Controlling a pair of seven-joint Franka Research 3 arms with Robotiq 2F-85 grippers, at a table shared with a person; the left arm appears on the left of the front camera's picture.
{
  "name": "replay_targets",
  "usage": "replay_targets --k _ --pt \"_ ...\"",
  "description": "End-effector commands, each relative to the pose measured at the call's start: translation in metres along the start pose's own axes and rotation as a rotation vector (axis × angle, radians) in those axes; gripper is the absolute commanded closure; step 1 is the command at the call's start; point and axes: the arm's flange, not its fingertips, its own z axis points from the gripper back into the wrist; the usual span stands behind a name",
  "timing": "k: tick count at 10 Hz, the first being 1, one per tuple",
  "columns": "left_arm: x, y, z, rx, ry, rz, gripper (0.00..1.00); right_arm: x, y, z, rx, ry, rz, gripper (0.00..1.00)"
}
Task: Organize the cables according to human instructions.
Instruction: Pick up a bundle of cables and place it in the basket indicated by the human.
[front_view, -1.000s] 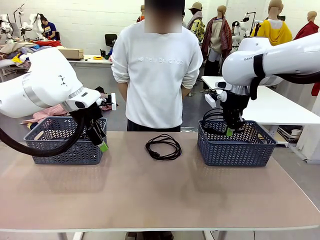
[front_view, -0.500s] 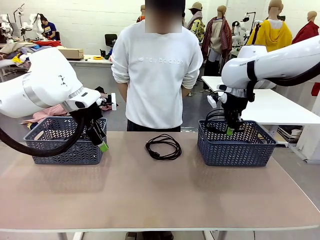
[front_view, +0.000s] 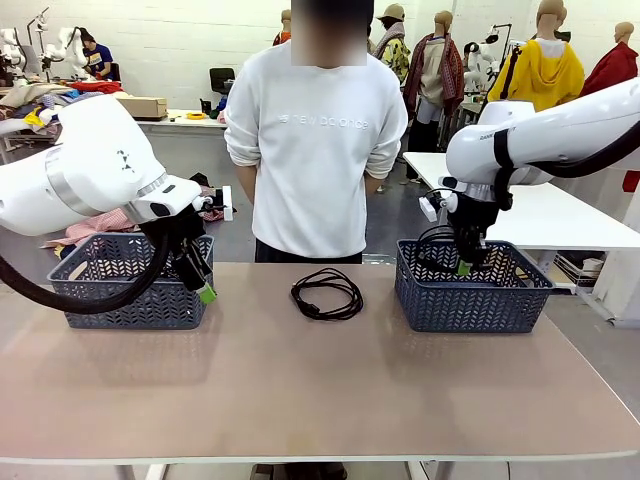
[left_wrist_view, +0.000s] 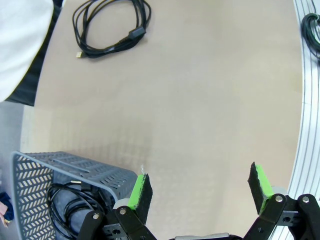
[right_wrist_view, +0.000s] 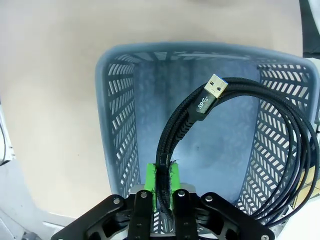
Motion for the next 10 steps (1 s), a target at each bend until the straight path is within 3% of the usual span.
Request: replay_targets --k 1,3,4,5,6,7,8,9,10 --pt "-0.0006 0.0009 0.0026 0.003 -0.002 0.003 0.0 0.0005 -0.0028 -0.0016 -0.02 0.023 -0.047 0.87" --pt "-0.0006 0.0009 0.0026 0.003 -0.002 0.003 0.0 -0.0013 -0.0072 -0.0072 -0.053 0.032 -0.057 0.87" --pt "-0.0006 0.0009 0.0026 0.003 -0.002 0.003 0.0 -0.0004 -0.0077 -0.0095 -0.053 0.033 -0.055 0.68" --pt "-0.0006 0.0009 0.0026 0.003 -0.002 0.003 0.0 0.0005 -0.0084 -0.0112 -0.045 0.033 -0.052 0.67" --pt "-0.0006 0.0009 0.0026 0.003 -0.002 0.003 0.0 0.0013 -0.0077 -0.0112 -0.038 0.029 -0.049 0.49" --pt "-0.0006 0.0009 0.0026 0.003 -0.002 0.003 0.0 0.0017 -0.0072 -0.0084 -0.039 0.025 -0.059 0.63" --pt "-0.0006 0.0009 0.0026 0.003 -0.002 0.003 0.0 0.0019 -0.0074 -0.0066 -0.042 0.031 -0.062 0.29" --pt "-0.0006 0.0009 0.0026 0.003 -0.002 0.003 0.0 0.0017 -0.0075 -0.0048 -0.044 0.024 -0.073 0.43" --pt "-0.0006 0.0009 0.0026 0.003 -0.002 0.003 0.0 0.0024 -0.0072 -0.0051 -0.042 0.021 -0.075 0.09"
